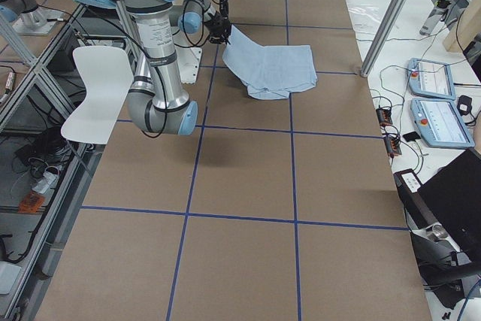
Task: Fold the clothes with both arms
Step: 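Lift the near edge with both grippers and fold it away from the robot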
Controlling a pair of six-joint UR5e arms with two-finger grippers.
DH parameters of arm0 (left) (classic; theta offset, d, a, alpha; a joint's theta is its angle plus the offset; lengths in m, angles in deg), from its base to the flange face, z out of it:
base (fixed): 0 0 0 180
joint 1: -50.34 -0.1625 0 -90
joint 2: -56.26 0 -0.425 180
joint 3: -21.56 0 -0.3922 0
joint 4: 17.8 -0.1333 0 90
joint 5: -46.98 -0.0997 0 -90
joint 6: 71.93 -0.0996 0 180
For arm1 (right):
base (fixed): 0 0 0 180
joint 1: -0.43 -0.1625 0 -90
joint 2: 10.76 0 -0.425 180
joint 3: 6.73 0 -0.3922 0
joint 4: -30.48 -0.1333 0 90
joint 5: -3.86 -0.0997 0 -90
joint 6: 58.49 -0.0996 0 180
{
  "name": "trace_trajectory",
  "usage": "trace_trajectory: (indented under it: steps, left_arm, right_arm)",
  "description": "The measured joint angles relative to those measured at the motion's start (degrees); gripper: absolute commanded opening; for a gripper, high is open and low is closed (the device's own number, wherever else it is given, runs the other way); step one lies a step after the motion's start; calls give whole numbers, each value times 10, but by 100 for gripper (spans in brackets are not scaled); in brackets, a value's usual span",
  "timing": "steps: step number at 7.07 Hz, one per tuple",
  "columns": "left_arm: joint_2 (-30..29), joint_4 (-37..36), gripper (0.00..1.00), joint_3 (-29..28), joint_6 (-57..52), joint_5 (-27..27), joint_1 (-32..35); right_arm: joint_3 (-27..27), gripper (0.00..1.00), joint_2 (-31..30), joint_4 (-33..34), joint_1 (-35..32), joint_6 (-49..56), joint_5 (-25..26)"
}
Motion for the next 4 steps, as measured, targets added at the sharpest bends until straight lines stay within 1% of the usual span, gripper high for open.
trace_trajectory:
  steps: [1,2,3,4]
  left_arm:
    - [-26,-62,0,36,0,14,4]
    - [-46,-93,0,44,-3,19,12]
    - [-55,-104,0,33,-14,20,27]
    - [-62,-105,0,8,-35,20,53]
  right_arm:
    - [-22,0,7,20,3,3,0]
    - [-26,0,20,28,3,14,0]
    - [-20,0,31,30,-4,36,1]
    - [-11,0,40,29,-19,63,2]
